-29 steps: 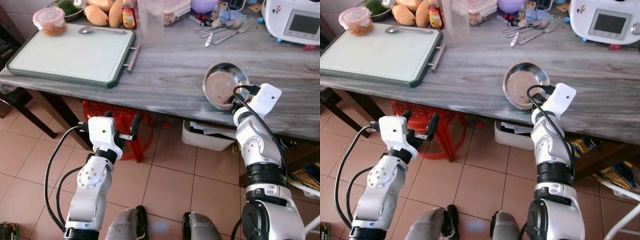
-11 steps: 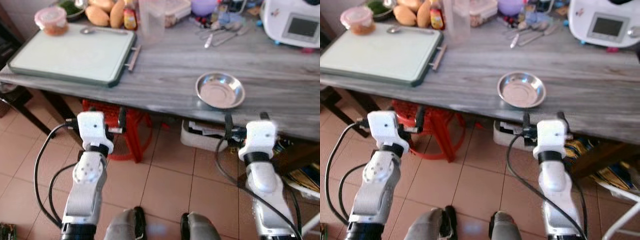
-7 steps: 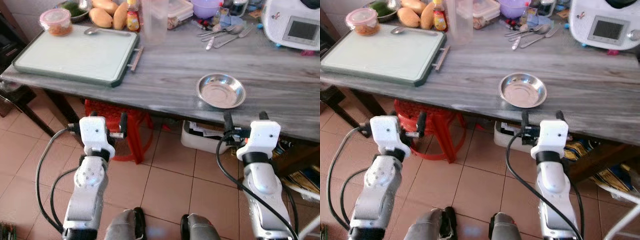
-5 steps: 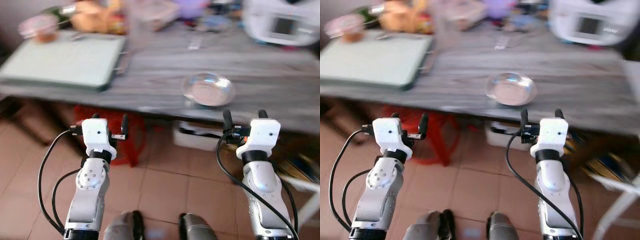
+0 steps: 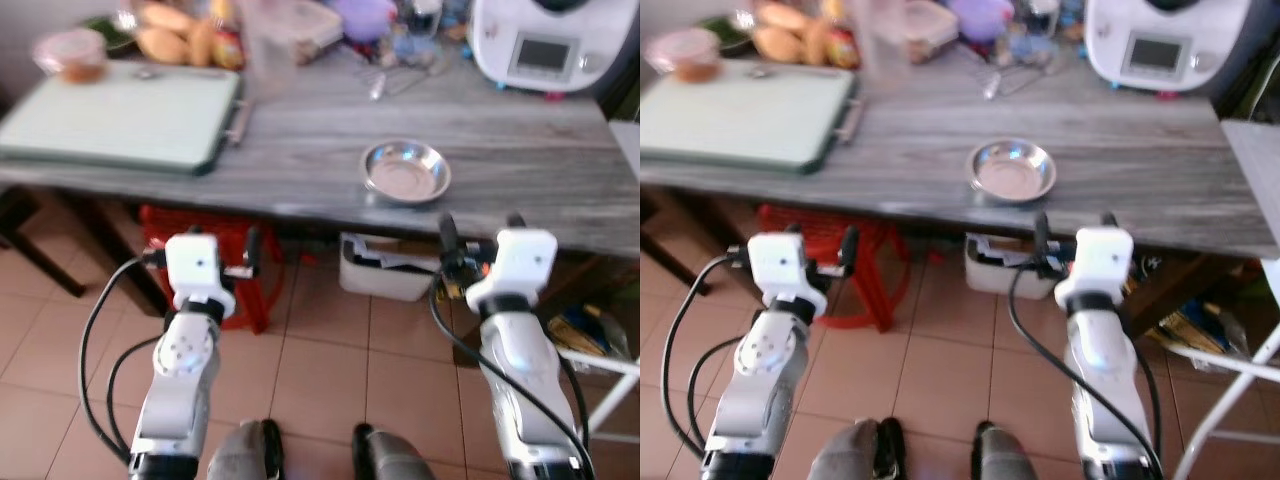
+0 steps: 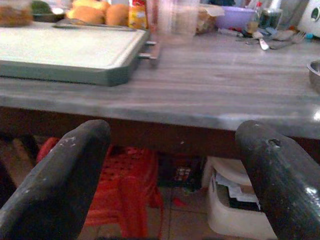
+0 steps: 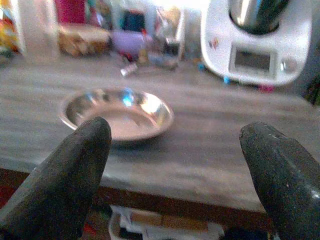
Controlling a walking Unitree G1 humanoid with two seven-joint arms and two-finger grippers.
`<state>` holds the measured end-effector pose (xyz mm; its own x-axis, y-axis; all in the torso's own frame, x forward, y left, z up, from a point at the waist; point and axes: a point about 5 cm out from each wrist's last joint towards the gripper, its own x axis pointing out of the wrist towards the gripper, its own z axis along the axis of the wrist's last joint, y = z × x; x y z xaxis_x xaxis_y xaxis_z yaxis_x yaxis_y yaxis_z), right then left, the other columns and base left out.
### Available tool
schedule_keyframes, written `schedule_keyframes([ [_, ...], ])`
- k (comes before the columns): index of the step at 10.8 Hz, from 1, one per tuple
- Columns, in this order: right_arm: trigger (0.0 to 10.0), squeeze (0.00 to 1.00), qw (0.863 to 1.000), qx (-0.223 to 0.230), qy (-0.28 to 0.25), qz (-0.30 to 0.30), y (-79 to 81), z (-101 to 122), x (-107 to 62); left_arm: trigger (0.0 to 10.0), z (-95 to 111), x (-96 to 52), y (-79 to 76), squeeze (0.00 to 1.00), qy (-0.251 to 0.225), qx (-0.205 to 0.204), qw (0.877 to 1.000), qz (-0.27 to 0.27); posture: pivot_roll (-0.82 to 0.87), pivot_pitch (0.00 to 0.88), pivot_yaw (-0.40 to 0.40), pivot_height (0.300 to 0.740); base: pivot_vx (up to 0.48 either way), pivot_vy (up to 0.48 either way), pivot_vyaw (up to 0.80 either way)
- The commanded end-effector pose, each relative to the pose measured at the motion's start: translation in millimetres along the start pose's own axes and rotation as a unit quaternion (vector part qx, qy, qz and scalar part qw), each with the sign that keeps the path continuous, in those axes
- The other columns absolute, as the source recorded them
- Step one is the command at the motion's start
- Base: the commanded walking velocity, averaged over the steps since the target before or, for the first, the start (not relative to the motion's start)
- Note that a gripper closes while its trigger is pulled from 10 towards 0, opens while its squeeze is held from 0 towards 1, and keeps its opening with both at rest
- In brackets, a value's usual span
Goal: Setting the table
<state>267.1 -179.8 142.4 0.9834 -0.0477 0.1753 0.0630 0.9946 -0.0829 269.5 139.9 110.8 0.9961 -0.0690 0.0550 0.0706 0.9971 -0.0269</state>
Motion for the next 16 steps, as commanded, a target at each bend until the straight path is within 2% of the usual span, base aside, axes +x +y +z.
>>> schedule_keyframes([
  [1, 10.0, 0.00, 1.000, -0.001, 0.009, -0.001, -2.3, -4, -0.2, 10.0, 1, 2.0, 0.3, 0.00, -0.003, 0.003, 1.000, 0.002, -0.07, 0.054, 0.011, 0.740, -0.240, 0.000, 0.00],
  [3, 10.0, 0.00, 1.000, 0.002, 0.005, 0.006, -1.6, -2, 5.9, 10.0, 4, 6.7, 1.3, 0.00, -0.010, 0.003, 1.000, 0.001, -0.07, 0.047, 0.009, 0.740, -0.240, 0.000, 0.00],
  [5, 10.0, 0.00, 1.000, 0.015, 0.003, 0.013, 1.0, 0, 7.6, 10.0, -1, 2.4, -0.8, 0.00, -0.003, 0.006, 1.000, -0.005, -0.07, 0.049, 0.012, 0.740, -0.244, 0.000, 0.00],
  [9, 10.0, 0.00, 1.000, -0.008, 0.006, -0.005, -3.1, -1, 13.5, 10.0, 1, 6.8, -7.0, 0.00, -0.016, 0.001, 1.000, -0.009, -0.08, 0.057, 0.009, 0.740, 0.000, 0.000, 0.00],
  [12, 10.0, 0.00, 1.000, 0.003, 0.013, 0.008, 2.9, -3, 10.7, 10.0, 4, 4.5, -10.7, 0.00, -0.022, -0.002, 0.999, -0.029, -0.08, 0.079, 0.012, 0.740, 0.000, 0.000, 0.00],
  [16, 10.0, 0.00, 1.000, 0.001, 0.011, 0.003, 0.3, -1, 16.7, 10.0, 7, 6.8, -13.6, 0.00, -0.029, -0.007, 0.999, -0.041, -0.08, 0.078, 0.014, 0.740, 0.000, -0.339, 0.00],
])
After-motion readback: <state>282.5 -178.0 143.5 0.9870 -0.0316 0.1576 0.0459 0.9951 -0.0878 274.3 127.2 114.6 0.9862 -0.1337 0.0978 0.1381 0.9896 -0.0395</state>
